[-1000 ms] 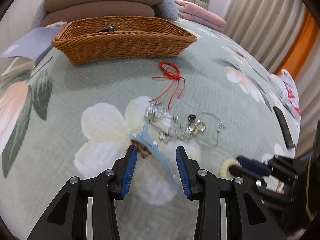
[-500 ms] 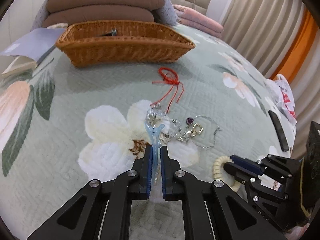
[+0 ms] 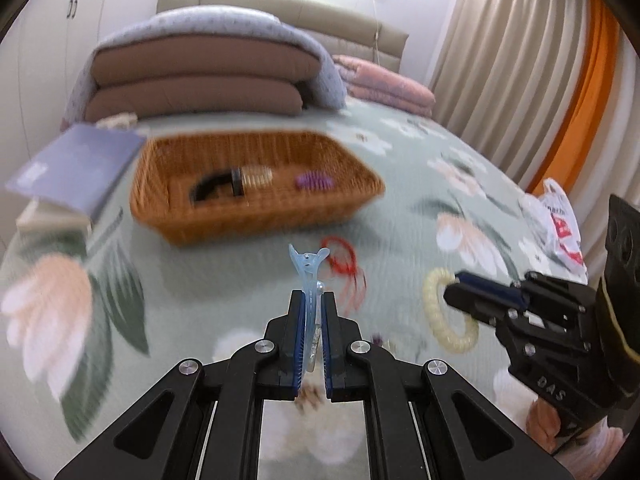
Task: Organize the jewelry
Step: 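Grasp the blue hair clip with the left gripper while the right grasps the cream coil hair tie, then drop the blue clip in the basket with the left gripper while the right drops the cream coil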
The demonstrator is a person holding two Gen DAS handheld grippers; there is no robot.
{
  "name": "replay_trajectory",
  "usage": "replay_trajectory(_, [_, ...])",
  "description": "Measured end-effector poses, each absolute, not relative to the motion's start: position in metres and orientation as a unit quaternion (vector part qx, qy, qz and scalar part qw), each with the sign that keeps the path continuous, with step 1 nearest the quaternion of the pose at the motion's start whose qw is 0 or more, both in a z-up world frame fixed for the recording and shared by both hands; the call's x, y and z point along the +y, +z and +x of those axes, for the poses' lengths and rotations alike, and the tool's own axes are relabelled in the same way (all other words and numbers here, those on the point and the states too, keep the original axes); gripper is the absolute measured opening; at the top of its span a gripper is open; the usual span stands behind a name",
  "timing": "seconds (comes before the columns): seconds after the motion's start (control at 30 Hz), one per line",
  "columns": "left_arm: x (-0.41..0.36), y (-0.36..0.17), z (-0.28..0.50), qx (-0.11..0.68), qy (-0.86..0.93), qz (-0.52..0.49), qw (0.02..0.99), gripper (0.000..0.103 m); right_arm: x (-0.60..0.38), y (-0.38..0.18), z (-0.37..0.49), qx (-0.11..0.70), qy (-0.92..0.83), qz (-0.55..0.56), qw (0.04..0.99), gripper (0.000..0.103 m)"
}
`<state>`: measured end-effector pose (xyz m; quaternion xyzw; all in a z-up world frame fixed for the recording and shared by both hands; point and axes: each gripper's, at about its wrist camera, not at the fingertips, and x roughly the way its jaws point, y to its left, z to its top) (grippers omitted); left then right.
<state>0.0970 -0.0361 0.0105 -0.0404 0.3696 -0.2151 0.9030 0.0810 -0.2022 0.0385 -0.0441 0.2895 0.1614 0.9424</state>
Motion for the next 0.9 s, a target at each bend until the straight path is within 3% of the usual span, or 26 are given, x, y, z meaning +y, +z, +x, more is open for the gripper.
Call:
replay_trajectory(0.33, [-0.036,0.052,0.183,0.332,-0.23,-0.075,0.911,0.007,-0.208,0.061,0.208,0.304,0.131,0.02,0.943,0.012])
replay_trajectory(0.53, [-0.048,0.028,0.233,0.354,-0.238,-0.11,0.898,0.007,-0.206,0.028,0.259,0.349,0.104,0.021,0.931,0.012])
replay_trajectory(0.9, [-0.059,-0.012,0.261,0.387,-0.227,-0.114,0.887,0.009,-0.232,0.001,0.275,0.389,0.112,0.08,0.911,0.014])
